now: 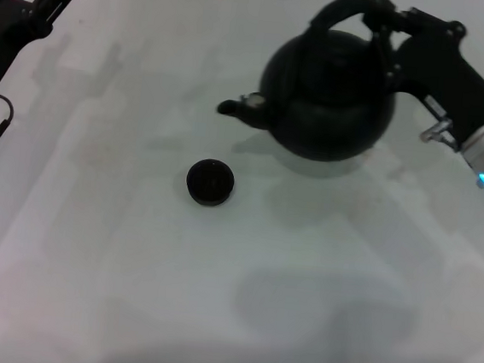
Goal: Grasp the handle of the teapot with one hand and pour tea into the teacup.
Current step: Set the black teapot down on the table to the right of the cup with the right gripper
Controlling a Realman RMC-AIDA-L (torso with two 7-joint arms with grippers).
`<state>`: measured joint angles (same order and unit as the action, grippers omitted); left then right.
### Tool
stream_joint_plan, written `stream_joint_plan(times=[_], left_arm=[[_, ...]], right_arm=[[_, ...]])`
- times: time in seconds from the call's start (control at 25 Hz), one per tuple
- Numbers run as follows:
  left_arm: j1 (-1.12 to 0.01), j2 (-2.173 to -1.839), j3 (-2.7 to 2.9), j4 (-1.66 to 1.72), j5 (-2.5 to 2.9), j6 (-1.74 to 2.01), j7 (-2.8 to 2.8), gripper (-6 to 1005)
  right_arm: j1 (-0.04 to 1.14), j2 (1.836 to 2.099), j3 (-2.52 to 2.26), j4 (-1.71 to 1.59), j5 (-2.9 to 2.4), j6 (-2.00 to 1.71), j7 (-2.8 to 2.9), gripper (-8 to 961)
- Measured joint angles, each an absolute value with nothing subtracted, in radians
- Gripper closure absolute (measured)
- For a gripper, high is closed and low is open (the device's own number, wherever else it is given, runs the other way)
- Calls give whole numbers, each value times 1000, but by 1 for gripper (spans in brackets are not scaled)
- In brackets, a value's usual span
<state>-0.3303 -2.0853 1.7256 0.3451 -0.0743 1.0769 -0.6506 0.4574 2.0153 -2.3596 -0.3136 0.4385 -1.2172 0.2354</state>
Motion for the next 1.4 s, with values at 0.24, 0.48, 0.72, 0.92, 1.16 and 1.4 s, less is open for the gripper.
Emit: stream_joint_plan(times=[0.24,0.48,0.72,0.92,1.16,1.4], left_arm=[[-334,-2084,1726,345,-73,1078,-666,138],[-337,-2083,1726,345,-71,1075,-666,137],[-337,-2083,1726,345,-71,1074,-666,137],[-336,-2084,1726,346,-69,1078,-667,138],[-337,-2085,1731,347,-70,1077,-673,138],[-338,-2084,1735,347,-72,1075,-672,138]], right_arm=[[417,2015,-2310,-268,446,-1224,268,843],[367,2015,-2290,-237,446,-1236,269,840],[332,2014,-2293,-220,443,-1257,269,836],[327,2014,-2298,-208,443,-1262,269,833],[326,2014,-2294,-206,446,-1254,262,829],[326,2014,-2298,-188,443,-1251,254,826]])
